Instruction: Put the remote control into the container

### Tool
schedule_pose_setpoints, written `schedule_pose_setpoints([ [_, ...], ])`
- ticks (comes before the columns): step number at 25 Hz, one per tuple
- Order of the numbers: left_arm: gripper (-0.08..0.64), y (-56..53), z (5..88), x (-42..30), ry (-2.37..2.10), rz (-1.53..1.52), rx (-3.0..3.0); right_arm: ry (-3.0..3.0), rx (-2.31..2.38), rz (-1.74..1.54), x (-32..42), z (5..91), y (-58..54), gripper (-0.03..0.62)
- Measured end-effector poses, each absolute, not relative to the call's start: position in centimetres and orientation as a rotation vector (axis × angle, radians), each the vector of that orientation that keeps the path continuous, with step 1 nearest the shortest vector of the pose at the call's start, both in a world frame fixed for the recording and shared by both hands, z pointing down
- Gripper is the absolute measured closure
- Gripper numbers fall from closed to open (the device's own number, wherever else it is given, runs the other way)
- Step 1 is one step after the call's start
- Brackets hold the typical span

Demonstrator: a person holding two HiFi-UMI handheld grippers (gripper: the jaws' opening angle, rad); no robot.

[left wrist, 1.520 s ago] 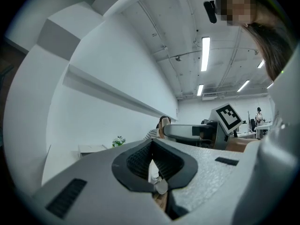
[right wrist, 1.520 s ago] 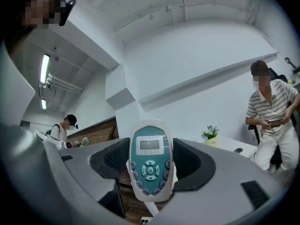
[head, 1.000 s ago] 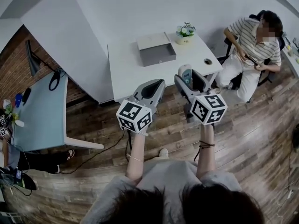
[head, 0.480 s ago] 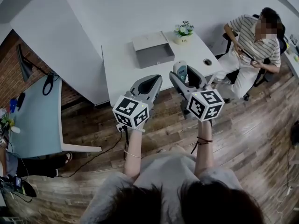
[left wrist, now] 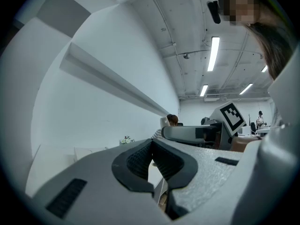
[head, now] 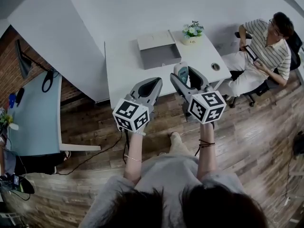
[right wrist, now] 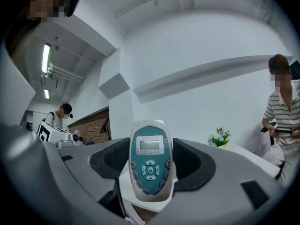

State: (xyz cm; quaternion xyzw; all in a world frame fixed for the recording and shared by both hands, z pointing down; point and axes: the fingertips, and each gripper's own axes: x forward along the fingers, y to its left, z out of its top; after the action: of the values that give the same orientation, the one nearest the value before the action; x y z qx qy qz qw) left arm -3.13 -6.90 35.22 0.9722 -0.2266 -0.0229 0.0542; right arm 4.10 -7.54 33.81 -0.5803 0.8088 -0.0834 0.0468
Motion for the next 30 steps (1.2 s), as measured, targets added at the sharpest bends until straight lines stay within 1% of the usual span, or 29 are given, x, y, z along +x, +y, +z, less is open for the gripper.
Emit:
schedule_pose_setpoints([
  [6,0.557,-9.9,35.3,-0.5,-0.697,-0.086,2.940,2.509,-1.749,-0.245,5.8,34.0,-10.3,0.308],
  [17,0.557,-15.5,36.9,5.1,-0.694,-0.058,2.912,2.542,-1.752,-0.285,11.3,35.5,-16.5,0.308],
  [23,0.557,-18.6,37.1,6.0,-0.773,-0.035,2.879,2.580,-1.710,-0.329,13.0,36.0,-20.0,0.308],
  [30,0.557,-21.1,37.5,6.1,-0.871,-0.036,2.837,2.672,-1.627,-0.330,12.8,36.2,-23.4,0.308],
])
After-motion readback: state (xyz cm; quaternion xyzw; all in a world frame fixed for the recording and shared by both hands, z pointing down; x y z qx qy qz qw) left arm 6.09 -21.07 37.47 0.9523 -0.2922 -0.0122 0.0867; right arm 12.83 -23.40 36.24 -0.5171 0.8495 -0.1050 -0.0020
